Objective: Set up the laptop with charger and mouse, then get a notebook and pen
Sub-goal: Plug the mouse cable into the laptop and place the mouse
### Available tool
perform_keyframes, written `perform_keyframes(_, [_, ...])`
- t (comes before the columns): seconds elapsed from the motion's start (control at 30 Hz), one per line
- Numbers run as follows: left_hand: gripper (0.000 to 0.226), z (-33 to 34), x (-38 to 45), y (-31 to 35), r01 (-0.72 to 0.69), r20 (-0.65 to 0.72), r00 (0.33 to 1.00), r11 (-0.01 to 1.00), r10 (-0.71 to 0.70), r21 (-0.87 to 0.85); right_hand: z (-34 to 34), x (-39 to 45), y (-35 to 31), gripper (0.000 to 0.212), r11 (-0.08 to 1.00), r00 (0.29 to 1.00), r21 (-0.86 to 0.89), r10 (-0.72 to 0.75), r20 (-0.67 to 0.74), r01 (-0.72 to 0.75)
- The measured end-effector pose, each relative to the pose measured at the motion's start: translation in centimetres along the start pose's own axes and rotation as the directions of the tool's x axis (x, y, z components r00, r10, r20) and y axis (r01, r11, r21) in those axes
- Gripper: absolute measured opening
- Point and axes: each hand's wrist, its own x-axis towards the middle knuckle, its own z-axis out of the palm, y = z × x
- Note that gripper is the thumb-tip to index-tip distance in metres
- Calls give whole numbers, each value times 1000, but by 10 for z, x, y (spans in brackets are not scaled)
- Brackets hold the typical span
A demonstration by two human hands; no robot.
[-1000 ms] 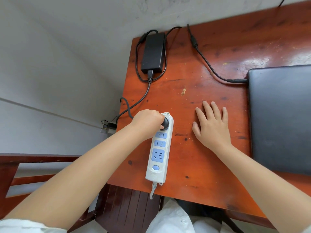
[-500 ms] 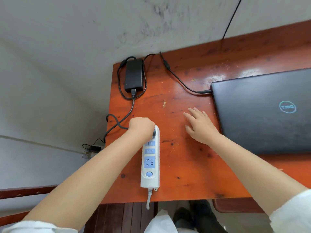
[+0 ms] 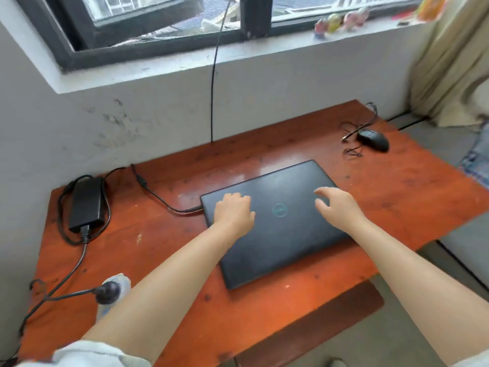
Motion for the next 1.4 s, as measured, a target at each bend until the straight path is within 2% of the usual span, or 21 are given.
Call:
perform_keyframes(0.17, [37,-8,58,115,-71,-124,989,996,78,62,-75,28,91,33,994,996,-110,-6,-91,-4])
perform_keyframes(0.27, [38,-12,87,168,-25,-185,982,997,37,67,-107,51,137,34,981,994,-190,-58,-91,40])
perform_keyframes(0.4, [42,-15,115,211,28,-166,986,999,-20,45,-136,84,183,33,971,992,-231,-89,-84,67])
perform_keyframes(0.67, [37,-23,163,219,137,-123,983,990,-133,25,-146,163,204,29,929,994,-360,-105,-29,88])
perform_keyframes(0.83, [31,-12,191,222,236,-91,968,972,-234,6,-144,209,215,25,881,980,-443,-199,-28,167])
perform_keyframes(0.93, [32,2,211,225,313,-67,947,950,-313,-21,-135,248,227,25,791,959,-553,-278,54,260])
perform_keyframes(1.03, [33,23,226,224,381,-66,921,923,-384,-55,-113,293,235,31,643,913,-654,-342,222,399])
perform_keyframes(1.1, [37,40,233,221,434,-73,895,898,-440,-76,-94,318,237,36,587,881,-662,-371,293,467])
perform_keyframes(1.2, [45,61,236,216,499,-67,860,862,-505,-91,-74,348,243,43,594,870,-640,-392,298,487])
perform_keyframes(1.27, [49,72,234,213,540,-71,833,835,-548,-106,-72,369,250,35,573,856,-647,-431,285,503])
perform_keyframes(1.33, [50,81,229,210,574,-81,806,808,-586,-132,-75,387,255,27,521,821,-648,-467,329,556])
perform_keyframes(1.4, [50,89,222,209,592,-101,787,792,-608,-149,-75,395,251,25,580,782,-528,-502,369,621])
